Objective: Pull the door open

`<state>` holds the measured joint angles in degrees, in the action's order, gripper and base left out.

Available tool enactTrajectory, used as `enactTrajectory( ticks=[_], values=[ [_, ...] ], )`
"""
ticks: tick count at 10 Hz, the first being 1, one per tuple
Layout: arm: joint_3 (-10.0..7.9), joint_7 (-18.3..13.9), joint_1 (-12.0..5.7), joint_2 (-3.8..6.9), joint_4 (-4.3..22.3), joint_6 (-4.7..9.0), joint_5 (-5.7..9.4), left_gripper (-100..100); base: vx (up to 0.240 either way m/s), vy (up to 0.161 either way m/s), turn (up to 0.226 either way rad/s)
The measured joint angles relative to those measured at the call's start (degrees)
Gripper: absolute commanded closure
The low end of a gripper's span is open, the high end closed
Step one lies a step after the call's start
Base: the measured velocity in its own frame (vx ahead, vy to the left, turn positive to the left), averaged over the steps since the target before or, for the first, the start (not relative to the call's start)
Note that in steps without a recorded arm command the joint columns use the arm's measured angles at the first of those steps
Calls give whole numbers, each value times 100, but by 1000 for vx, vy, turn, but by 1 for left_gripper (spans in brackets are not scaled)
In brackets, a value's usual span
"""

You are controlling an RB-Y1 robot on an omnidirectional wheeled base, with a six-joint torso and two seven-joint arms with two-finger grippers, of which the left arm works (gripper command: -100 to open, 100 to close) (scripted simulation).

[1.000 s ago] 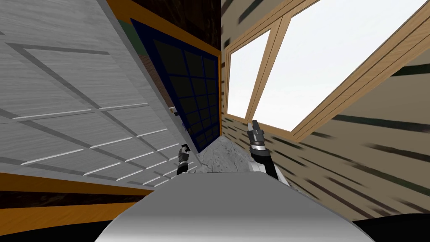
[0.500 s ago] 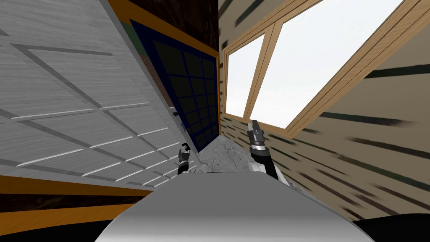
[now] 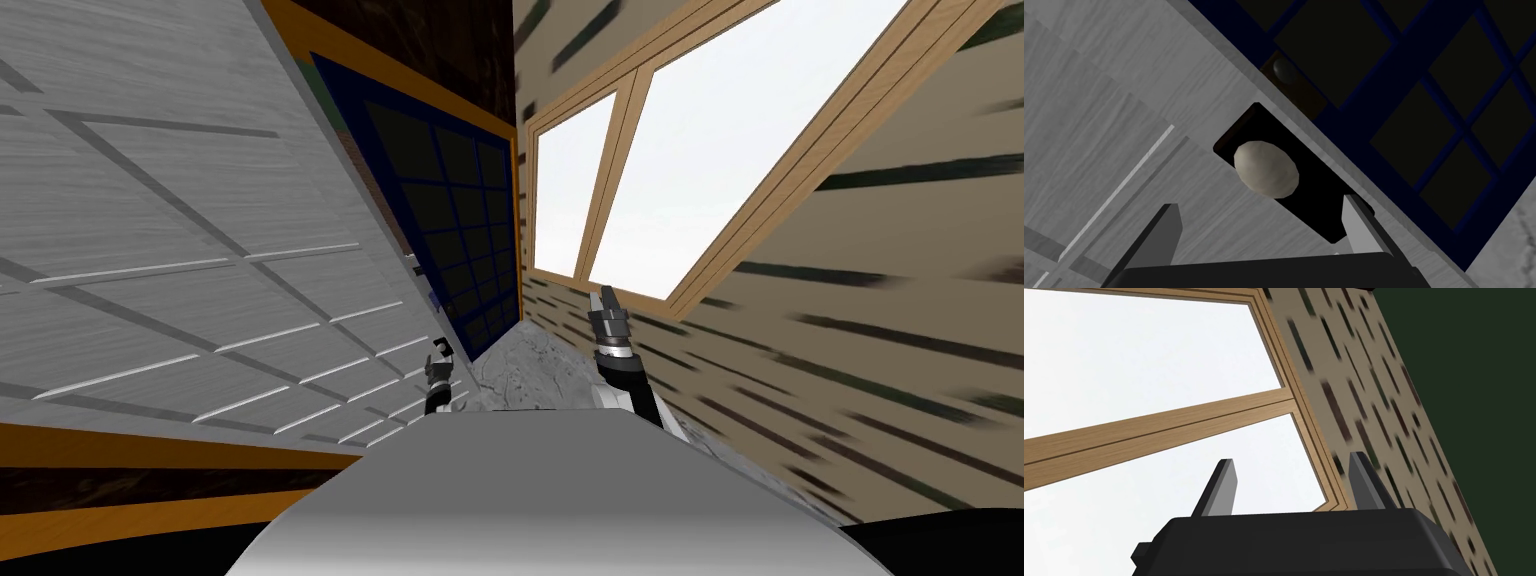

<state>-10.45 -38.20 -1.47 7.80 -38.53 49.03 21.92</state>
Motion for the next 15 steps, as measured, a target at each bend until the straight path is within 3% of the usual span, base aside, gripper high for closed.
enactTrajectory(
  ticks=[15],
  values=[
    [-91,-2160,-182,-253,-40,-15,482,-100,-62,12,-61]
  ],
)
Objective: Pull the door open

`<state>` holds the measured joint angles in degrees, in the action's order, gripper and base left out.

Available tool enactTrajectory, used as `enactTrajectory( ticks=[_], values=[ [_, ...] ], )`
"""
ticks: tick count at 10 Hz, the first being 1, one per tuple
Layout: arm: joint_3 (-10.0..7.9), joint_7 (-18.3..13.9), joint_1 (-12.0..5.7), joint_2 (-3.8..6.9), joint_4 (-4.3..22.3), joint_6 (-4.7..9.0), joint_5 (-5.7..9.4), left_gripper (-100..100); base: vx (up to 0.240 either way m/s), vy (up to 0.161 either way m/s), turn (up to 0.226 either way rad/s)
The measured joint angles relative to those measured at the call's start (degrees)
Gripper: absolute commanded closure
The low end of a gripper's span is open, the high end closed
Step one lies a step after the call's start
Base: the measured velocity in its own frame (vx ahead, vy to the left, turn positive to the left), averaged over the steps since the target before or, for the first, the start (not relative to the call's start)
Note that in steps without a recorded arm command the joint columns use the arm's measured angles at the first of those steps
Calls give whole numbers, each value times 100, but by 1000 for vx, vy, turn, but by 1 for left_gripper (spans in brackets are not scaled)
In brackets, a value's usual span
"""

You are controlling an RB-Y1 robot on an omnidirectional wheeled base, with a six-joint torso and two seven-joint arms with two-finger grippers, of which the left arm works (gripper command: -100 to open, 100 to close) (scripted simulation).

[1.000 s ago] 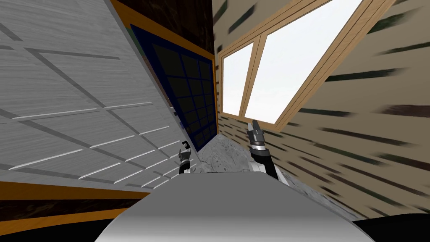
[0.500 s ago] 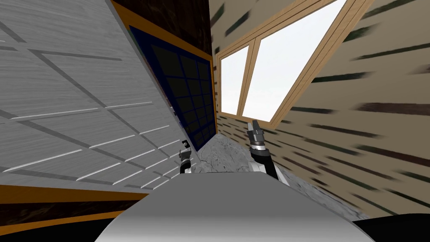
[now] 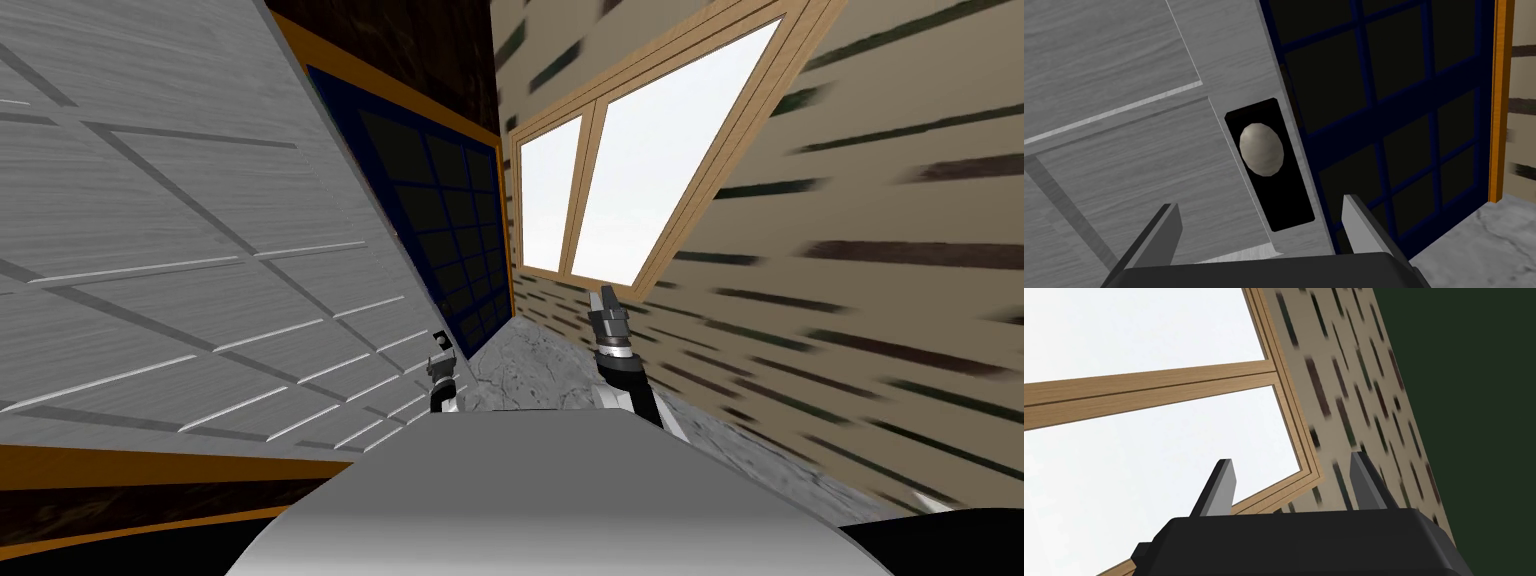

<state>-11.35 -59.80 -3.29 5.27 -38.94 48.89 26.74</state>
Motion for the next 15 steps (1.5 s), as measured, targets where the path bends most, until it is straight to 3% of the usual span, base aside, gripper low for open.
enactTrajectory(
  ticks=[7,10,12,14,15],
  values=[
    [-36,-1038,-63,-109,-31,-10,187,-100,-69,6,-50],
    [-44,-1275,-75,-136,-41,-12,230,-100,5,-2,-27],
    [-26,-1426,84,-2,-120,-34,230,-100,155,-2,-19],
    [-21,-1625,63,184,38,8,242,-100,161,-1,-27],
    [-9,-1716,143,249,9,7,240,-100,133,-21,-18]
  ],
)
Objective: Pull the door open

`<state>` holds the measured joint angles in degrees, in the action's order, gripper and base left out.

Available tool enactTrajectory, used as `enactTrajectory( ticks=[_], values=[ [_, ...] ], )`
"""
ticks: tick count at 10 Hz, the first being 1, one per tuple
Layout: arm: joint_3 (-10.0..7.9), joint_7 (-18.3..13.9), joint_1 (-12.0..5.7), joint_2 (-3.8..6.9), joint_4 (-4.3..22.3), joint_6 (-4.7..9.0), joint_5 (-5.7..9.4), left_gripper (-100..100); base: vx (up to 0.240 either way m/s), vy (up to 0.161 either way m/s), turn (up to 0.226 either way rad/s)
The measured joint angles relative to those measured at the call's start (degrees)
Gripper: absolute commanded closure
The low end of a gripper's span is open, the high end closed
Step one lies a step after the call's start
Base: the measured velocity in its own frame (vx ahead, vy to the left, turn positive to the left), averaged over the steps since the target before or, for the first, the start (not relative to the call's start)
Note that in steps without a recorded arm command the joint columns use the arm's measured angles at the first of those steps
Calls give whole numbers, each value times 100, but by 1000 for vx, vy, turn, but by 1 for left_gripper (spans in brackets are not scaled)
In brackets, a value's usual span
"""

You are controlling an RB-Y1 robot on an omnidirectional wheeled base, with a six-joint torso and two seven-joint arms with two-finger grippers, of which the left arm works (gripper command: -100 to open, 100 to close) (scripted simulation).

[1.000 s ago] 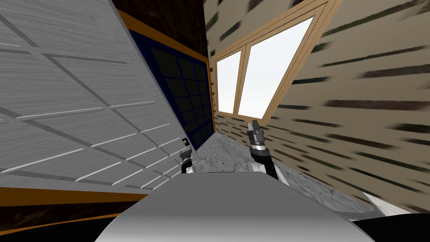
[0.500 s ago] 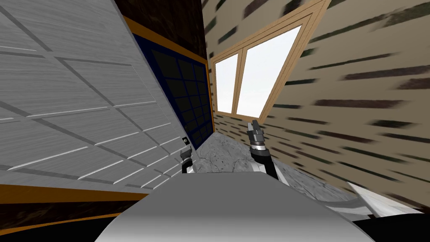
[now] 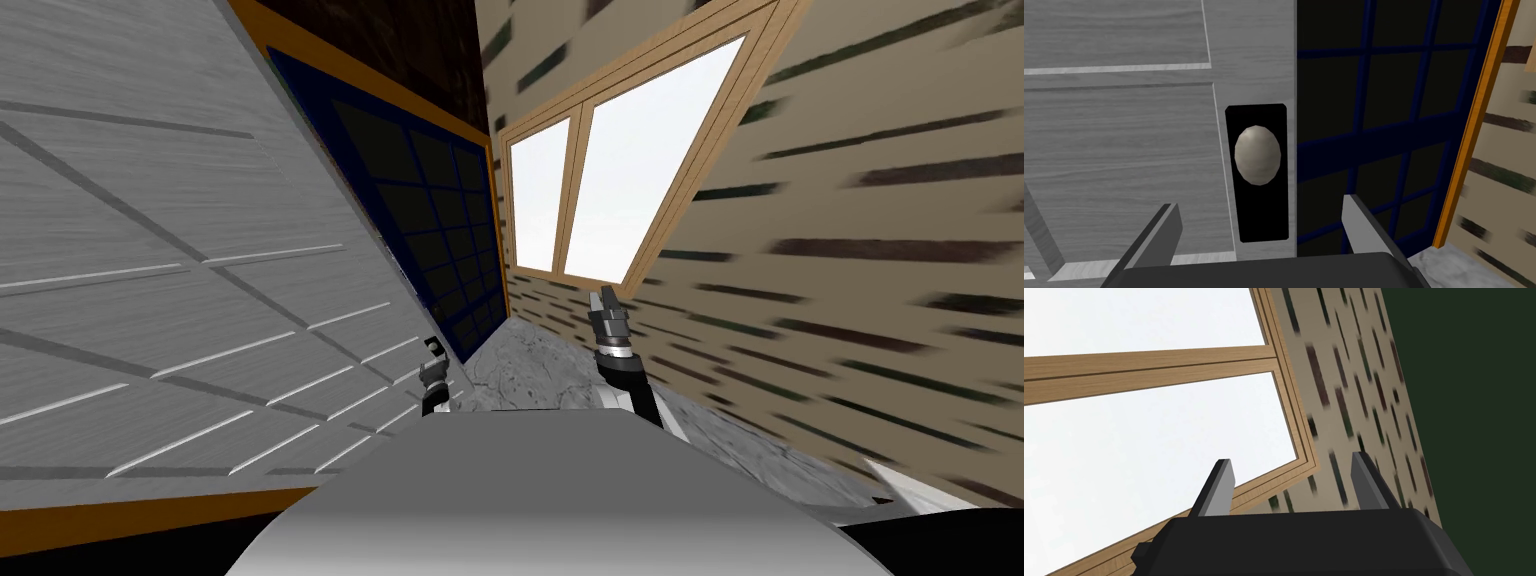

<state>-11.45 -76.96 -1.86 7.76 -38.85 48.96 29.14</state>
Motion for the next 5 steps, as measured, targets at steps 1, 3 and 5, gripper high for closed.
enactTrajectory(
  ticks=[1,3,5],
  values=[
    [11,-83,91,65,-55,-10,-1,-100,108,-4,-12],
    [34,-274,139,209,51,50,-3,-100,103,2,-28],
    [39,-476,251,401,22,21,10,-100,120,14,-18]
  ],
)
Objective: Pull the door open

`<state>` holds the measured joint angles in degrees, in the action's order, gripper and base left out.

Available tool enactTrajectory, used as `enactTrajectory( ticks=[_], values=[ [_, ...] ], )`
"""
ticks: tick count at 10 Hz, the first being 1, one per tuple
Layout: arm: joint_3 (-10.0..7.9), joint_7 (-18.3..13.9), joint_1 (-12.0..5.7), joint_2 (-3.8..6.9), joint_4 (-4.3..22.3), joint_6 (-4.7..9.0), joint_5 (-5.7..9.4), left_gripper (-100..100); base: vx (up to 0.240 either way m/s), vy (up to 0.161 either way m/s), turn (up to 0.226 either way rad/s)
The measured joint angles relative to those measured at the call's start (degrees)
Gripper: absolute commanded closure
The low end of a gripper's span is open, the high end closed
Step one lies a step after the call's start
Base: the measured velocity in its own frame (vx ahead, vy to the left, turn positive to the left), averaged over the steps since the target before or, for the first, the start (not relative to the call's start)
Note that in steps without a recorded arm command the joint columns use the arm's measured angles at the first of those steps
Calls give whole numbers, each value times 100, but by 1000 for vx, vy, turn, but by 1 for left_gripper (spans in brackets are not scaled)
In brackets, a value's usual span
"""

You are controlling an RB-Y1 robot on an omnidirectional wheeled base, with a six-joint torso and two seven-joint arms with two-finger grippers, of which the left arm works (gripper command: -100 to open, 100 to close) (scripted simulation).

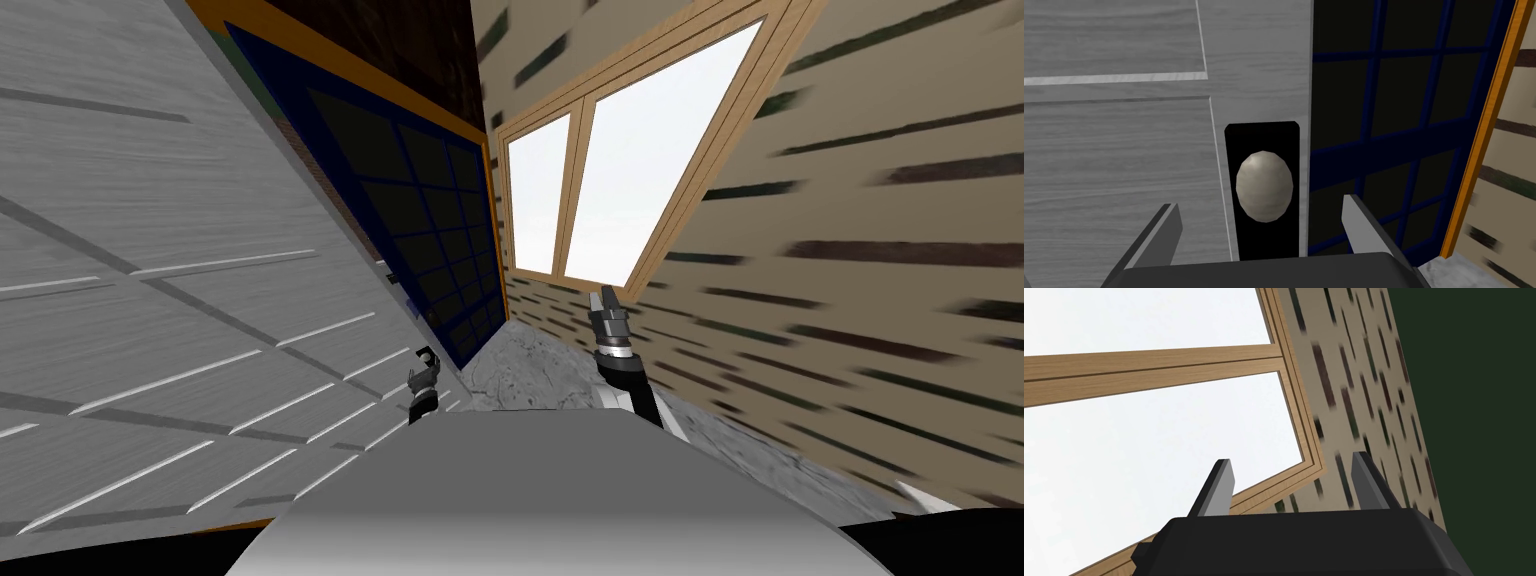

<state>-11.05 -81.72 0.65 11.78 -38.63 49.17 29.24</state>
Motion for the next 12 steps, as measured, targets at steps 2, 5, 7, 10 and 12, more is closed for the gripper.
enactTrajectory(
  ticks=[2,5,7,10,12],
  values=[
    [43,-273,-88,202,396,162,-14,-100,114,8,-22],
    [45,-403,132,316,179,99,-2,-100,82,-9,-9],
    [45,-412,134,319,175,94,-2,100,-23,3,5],
    [47,-398,127,317,179,94,-5,100,-9,1,-7],
    [50,-399,128,315,180,92,-6,100,-77,-6,-26]
  ],
)
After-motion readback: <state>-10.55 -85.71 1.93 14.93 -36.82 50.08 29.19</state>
